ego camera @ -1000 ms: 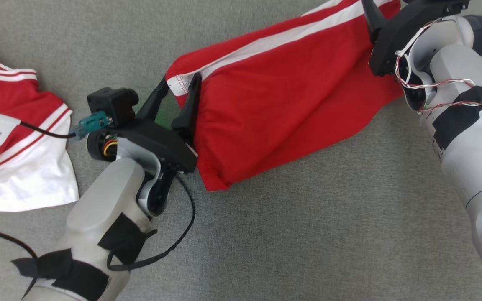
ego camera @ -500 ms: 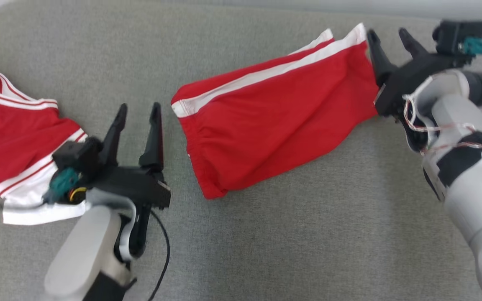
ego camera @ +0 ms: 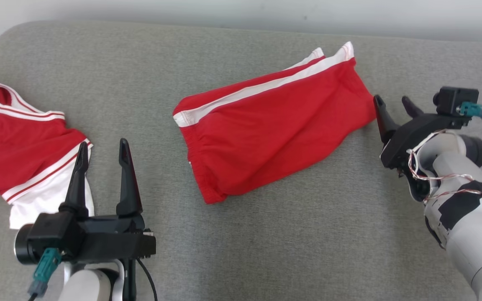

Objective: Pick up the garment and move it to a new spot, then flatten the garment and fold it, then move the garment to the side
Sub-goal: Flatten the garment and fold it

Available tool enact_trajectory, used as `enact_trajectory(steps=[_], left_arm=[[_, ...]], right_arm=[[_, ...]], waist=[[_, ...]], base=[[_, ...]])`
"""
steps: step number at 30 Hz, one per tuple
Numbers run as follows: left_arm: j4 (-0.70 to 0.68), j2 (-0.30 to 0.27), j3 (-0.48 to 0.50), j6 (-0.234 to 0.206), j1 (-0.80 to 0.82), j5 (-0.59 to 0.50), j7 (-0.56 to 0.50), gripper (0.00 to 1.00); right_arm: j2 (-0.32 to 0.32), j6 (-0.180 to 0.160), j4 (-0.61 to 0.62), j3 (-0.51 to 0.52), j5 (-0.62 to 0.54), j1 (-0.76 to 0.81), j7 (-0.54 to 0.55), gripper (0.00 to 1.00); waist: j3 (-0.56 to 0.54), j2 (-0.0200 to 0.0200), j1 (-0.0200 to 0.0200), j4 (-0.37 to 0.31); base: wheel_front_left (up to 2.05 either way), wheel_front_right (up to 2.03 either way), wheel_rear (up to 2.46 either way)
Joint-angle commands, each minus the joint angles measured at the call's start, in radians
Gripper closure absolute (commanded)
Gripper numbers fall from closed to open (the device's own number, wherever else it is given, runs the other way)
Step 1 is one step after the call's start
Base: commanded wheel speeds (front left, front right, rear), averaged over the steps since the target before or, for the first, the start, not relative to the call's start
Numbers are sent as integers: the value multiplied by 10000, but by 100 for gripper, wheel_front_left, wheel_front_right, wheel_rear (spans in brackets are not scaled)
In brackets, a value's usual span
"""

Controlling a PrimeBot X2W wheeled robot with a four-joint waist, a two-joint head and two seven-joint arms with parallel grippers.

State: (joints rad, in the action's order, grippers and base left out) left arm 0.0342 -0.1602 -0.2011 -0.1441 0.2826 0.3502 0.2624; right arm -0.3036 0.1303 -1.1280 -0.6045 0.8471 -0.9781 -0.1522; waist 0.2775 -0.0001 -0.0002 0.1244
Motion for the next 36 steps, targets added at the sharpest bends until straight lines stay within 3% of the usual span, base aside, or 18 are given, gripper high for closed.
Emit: enact_trajectory(steps=[1,17,18,19,28,36], left_arm=[[-92,105,76,35,-238,-98,32,0],[214,778,307,726,-293,-518,33,0],[242,801,312,769,-320,-534,33,0],[269,817,336,803,-341,-551,33,0],[539,902,599,920,-599,-710,33,0],[705,921,786,1053,-1048,-854,33,0]], right_arm=[[62,12,-88,29,167,184,38,0],[563,12,-1438,381,779,1,739,0],[580,12,-1468,365,760,18,783,62],[583,12,-1495,365,752,39,794,100],[543,12,-1566,357,671,357,275,100],[751,12,-264,142,1238,1688,-106,100]], waist=[[3,1,2,129],[19,1,2,1138],[-1,1,2,1179],[-26,1,2,1214],[-468,1,2,1149],[-1293,1,2,585]], base=[[0,0,0],[0,0,0],[0,0,0],[0,0,0],[0,0,0],[0,0,0]])
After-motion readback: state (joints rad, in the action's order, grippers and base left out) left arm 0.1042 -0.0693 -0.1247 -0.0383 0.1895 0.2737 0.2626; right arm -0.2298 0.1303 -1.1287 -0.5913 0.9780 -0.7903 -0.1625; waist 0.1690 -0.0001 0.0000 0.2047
